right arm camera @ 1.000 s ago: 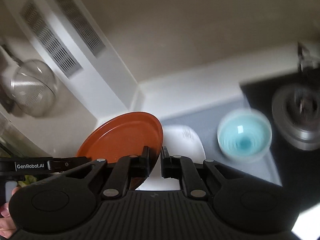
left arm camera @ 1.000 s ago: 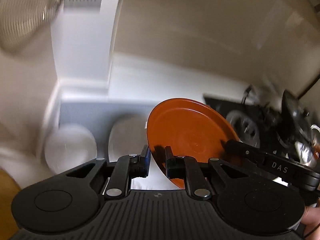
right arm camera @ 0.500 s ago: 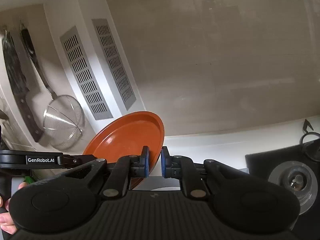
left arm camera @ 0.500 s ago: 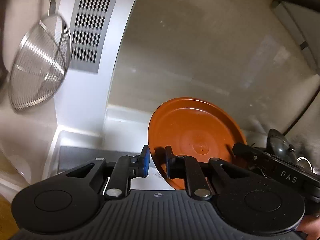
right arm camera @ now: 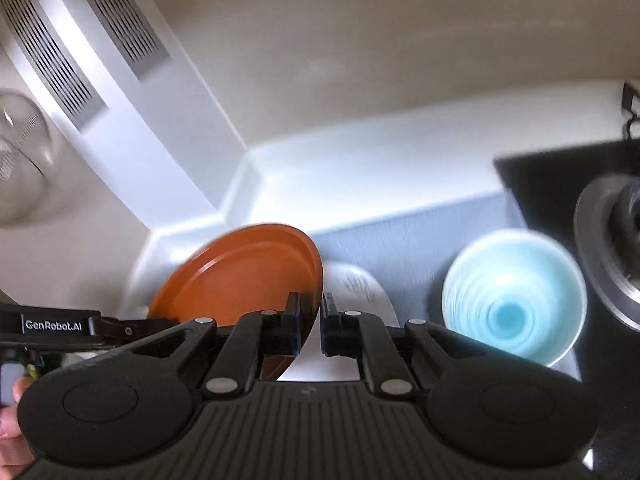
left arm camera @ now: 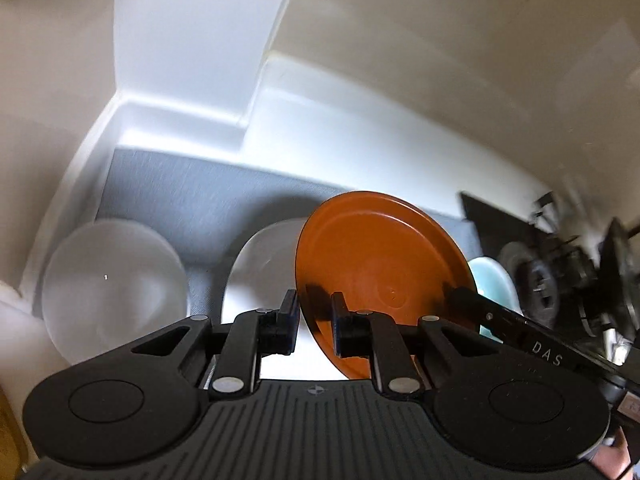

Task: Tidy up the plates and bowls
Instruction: 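Lower the brown plate onto the stacked white plates and open both grippers, then move both grippers to the white bowl and grasp its rim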

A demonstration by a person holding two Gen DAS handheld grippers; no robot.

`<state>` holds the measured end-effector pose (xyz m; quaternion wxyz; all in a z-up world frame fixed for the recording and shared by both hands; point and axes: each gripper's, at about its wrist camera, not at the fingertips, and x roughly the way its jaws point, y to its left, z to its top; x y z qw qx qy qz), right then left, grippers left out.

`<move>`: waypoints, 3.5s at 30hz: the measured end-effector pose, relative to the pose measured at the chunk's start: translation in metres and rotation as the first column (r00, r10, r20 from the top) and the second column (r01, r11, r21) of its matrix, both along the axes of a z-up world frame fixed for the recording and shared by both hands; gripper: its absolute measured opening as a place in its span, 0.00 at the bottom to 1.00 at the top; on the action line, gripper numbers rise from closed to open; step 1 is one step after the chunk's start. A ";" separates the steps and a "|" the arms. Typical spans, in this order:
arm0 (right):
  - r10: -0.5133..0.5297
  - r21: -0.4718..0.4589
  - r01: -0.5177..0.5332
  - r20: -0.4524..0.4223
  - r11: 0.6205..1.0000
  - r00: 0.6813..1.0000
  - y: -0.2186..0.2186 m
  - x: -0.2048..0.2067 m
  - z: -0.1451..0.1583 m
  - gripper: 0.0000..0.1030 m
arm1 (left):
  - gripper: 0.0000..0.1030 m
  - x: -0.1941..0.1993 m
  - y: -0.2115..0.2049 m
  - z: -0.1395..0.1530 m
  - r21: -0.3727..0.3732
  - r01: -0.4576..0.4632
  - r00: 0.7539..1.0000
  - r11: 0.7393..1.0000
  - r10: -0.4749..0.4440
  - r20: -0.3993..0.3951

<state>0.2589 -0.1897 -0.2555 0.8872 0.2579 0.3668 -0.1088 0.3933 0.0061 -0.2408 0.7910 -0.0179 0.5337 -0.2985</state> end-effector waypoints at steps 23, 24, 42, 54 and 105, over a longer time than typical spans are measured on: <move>0.041 -0.132 -0.062 -0.156 0.989 0.987 0.024 0.010 -0.065 0.11 | 0.14 0.005 -0.004 -0.077 0.073 -0.022 0.996 0.997 0.028 -0.089; 0.038 -0.140 -0.060 -0.155 0.988 0.987 0.024 0.009 -0.067 0.11 | 0.14 0.004 -0.004 -0.078 0.067 -0.017 0.996 0.998 0.023 -0.082; 0.044 -0.138 -0.056 -0.088 0.989 0.995 0.022 -0.015 -0.020 1.00 | 0.98 -0.036 -0.007 -0.008 0.193 0.037 0.979 0.980 -0.075 0.191; 0.017 -0.095 -0.013 0.039 0.995 0.999 0.039 -0.055 -0.001 1.00 | 0.97 -0.045 0.032 0.028 -0.063 -0.009 0.996 0.998 0.014 0.085; 0.293 -0.057 -0.301 -0.120 0.952 0.949 0.173 0.082 -0.020 0.98 | 0.83 0.041 0.141 -0.040 0.123 -0.178 0.983 0.976 0.172 0.061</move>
